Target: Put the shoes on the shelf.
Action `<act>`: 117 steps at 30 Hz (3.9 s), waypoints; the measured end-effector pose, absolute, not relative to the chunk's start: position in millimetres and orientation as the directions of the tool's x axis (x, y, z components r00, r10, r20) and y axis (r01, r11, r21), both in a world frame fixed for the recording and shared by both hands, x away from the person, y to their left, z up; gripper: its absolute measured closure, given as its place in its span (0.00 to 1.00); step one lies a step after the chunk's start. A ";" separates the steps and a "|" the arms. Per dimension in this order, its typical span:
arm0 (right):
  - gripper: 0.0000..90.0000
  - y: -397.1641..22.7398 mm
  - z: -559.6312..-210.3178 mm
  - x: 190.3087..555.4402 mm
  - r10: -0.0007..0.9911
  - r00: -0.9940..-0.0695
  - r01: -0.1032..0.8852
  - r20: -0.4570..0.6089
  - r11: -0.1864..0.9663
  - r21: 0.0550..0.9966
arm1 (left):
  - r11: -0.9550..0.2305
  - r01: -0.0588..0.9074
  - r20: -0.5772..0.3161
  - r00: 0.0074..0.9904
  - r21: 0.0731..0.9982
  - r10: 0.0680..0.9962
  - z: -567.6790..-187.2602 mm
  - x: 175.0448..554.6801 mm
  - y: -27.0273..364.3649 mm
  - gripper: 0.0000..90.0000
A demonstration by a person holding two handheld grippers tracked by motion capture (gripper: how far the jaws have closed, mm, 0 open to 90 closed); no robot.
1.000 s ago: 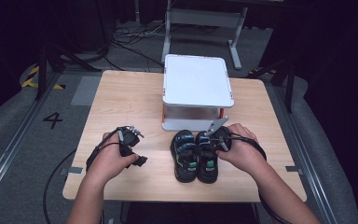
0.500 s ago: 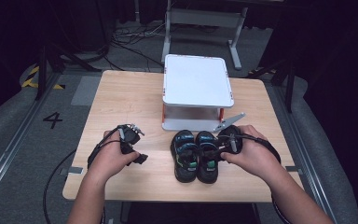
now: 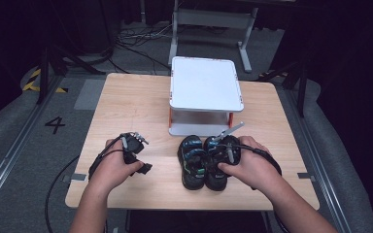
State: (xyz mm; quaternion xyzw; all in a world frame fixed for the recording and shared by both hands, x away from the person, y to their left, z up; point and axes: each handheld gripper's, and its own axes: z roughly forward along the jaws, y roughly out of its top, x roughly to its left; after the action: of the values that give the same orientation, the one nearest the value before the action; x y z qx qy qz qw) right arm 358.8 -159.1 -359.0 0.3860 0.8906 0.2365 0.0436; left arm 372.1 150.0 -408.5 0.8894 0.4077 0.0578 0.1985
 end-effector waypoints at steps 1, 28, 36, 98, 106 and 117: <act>0.52 -157.7 -360.8 359.6 0.717 -0.688 0.677 0.113 0.578 0.455 | -0.587 0.701 -0.057 0.660 0.404 0.749 -408.1 370.8 151.2 0.26; 0.74 -133.6 -401.3 374.8 0.833 -0.546 0.808 0.085 0.497 0.316 | -0.565 0.715 -0.058 0.639 0.413 0.767 -406.0 364.5 164.8 0.26; 0.85 -136.6 -401.6 380.5 0.840 -0.531 0.825 0.116 0.480 0.299 | -0.563 0.714 -0.058 0.639 0.417 0.767 -405.0 364.7 164.5 0.26; 0.93 -122.7 -400.3 484.6 0.972 -0.214 0.779 0.097 0.110 0.617 | -0.552 0.712 -0.083 0.641 0.434 0.763 -404.9 367.8 169.5 0.26; 0.73 -118.6 -407.3 477.3 0.959 -0.278 0.714 0.060 0.164 0.681 | -0.558 0.711 -0.085 0.646 0.428 0.759 -406.2 368.2 166.9 0.26; 0.47 -160.1 -369.9 456.7 0.891 -0.420 0.637 0.172 0.155 0.755 | -0.576 0.698 -0.073 0.661 0.425 0.747 -405.7 371.2 156.8 0.26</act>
State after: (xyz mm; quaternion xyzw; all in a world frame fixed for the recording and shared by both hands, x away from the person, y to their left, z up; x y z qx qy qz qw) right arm 456.7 -160.1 -369.9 0.5142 0.7430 0.3978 0.1593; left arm 371.2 156.8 -405.7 0.8859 0.4075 0.0570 0.2139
